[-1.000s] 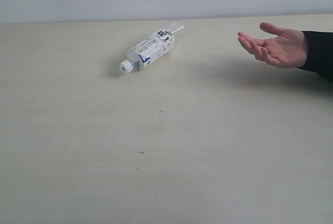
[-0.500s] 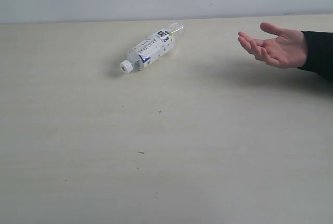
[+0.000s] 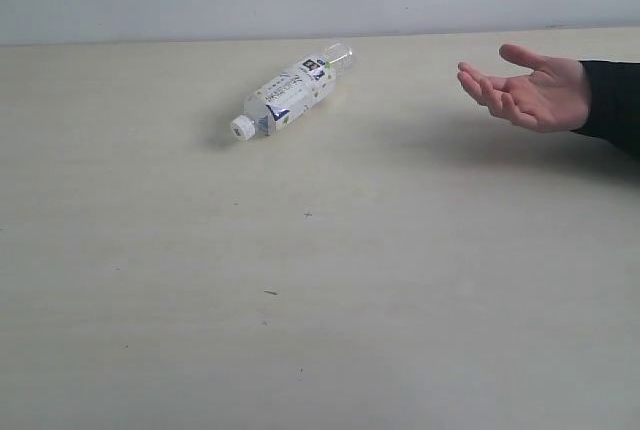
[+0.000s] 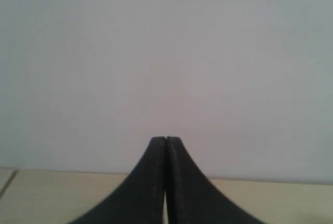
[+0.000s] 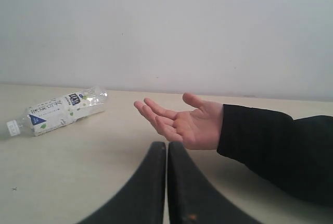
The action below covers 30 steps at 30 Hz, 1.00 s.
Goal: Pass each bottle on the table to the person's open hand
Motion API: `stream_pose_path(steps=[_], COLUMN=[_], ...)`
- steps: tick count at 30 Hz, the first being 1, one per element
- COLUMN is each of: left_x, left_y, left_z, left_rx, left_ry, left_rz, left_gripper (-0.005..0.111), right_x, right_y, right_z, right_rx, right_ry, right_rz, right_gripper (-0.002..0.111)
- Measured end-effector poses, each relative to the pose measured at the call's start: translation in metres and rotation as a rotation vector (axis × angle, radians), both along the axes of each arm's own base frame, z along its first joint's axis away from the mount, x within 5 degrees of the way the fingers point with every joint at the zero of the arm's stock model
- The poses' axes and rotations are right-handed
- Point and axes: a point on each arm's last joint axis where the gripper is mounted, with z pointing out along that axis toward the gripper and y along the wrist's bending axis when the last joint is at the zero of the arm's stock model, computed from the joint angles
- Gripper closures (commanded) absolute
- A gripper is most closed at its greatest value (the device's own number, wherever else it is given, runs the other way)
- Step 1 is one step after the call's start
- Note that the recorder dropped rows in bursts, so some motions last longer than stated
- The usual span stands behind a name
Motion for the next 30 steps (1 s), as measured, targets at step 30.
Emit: stream_pose_path(steps=[30], left_x=[0.173], left_y=[-0.183], left_z=[-0.122], left_rx=[0.396], left_ry=[0.79], left_rz=[-0.573], left_gripper=[0.107], right_x=[0.0], right_y=[0.0], right_z=[0.0], right_rx=[0.0], right_ry=[0.001], right_rz=[0.0], right_gripper=[0.106])
